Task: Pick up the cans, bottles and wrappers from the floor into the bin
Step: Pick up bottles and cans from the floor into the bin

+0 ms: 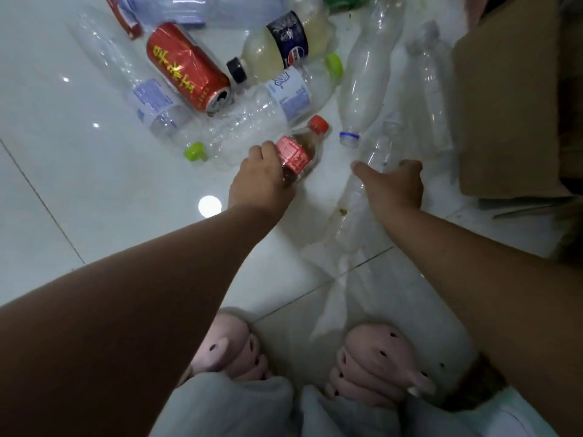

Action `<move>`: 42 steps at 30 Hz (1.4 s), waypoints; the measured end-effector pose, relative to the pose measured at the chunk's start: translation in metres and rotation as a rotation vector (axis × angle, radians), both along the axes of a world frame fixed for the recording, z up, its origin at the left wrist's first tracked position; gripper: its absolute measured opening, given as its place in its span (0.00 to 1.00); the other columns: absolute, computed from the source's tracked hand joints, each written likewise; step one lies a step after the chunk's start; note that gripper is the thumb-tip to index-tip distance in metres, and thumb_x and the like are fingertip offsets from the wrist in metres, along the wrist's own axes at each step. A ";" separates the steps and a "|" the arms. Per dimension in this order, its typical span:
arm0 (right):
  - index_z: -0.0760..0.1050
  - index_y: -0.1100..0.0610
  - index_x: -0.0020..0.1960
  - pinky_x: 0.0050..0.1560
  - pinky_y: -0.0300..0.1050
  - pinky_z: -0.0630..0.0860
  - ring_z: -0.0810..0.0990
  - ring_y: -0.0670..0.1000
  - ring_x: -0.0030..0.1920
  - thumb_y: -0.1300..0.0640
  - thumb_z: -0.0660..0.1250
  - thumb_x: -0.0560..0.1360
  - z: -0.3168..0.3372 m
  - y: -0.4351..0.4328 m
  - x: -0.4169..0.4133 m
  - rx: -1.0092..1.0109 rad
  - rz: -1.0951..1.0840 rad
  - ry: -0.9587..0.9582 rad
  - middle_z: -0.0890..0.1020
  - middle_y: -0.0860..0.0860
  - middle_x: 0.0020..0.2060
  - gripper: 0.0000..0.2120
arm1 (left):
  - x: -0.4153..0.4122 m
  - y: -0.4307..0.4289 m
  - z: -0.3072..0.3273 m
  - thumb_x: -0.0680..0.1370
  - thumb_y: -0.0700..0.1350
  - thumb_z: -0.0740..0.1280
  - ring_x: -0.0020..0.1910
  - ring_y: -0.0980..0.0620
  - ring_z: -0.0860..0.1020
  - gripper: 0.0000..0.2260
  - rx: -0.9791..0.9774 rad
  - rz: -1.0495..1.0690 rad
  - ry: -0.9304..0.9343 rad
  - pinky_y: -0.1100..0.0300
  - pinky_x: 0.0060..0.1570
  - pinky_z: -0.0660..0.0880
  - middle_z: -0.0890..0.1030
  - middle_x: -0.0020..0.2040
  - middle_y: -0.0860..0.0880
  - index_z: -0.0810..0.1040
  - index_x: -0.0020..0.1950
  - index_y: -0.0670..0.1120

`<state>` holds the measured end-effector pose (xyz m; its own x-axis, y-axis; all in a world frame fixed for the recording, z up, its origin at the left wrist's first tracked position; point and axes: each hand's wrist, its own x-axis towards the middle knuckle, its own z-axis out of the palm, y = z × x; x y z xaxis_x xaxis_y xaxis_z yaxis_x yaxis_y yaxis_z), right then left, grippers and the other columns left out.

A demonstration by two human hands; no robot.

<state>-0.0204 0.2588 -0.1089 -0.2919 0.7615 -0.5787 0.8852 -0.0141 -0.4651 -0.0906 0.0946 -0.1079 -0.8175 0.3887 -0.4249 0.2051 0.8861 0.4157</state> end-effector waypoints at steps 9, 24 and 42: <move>0.67 0.58 0.61 0.43 0.43 0.73 0.77 0.54 0.48 0.45 0.75 0.64 0.141 -0.018 -0.037 -0.066 0.036 0.082 0.77 0.51 0.52 0.32 | -0.037 -0.039 0.146 0.70 0.41 0.72 0.53 0.37 0.72 0.26 0.092 0.065 0.018 0.49 0.49 0.69 0.71 0.57 0.36 0.65 0.63 0.36; 0.63 0.48 0.53 0.40 0.46 0.72 0.75 0.50 0.43 0.44 0.71 0.59 0.455 -0.054 -0.312 0.067 0.401 0.416 0.74 0.46 0.44 0.28 | -0.281 -0.079 0.454 0.70 0.51 0.73 0.52 0.46 0.73 0.28 0.162 0.251 0.263 0.53 0.48 0.74 0.71 0.57 0.45 0.65 0.64 0.44; 0.62 0.49 0.54 0.42 0.49 0.76 0.74 0.48 0.40 0.52 0.74 0.66 0.484 -0.003 -0.563 0.133 0.496 0.343 0.72 0.43 0.42 0.24 | -0.567 -0.069 0.486 0.69 0.49 0.73 0.48 0.49 0.70 0.27 0.198 0.294 0.336 0.56 0.44 0.70 0.69 0.55 0.45 0.65 0.61 0.42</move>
<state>-0.5837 0.2558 0.3747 -0.7825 0.5462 -0.2990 0.5712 0.4386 -0.6937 -0.6576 0.0252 0.3778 -0.9840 0.1677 -0.0603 0.1098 0.8371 0.5360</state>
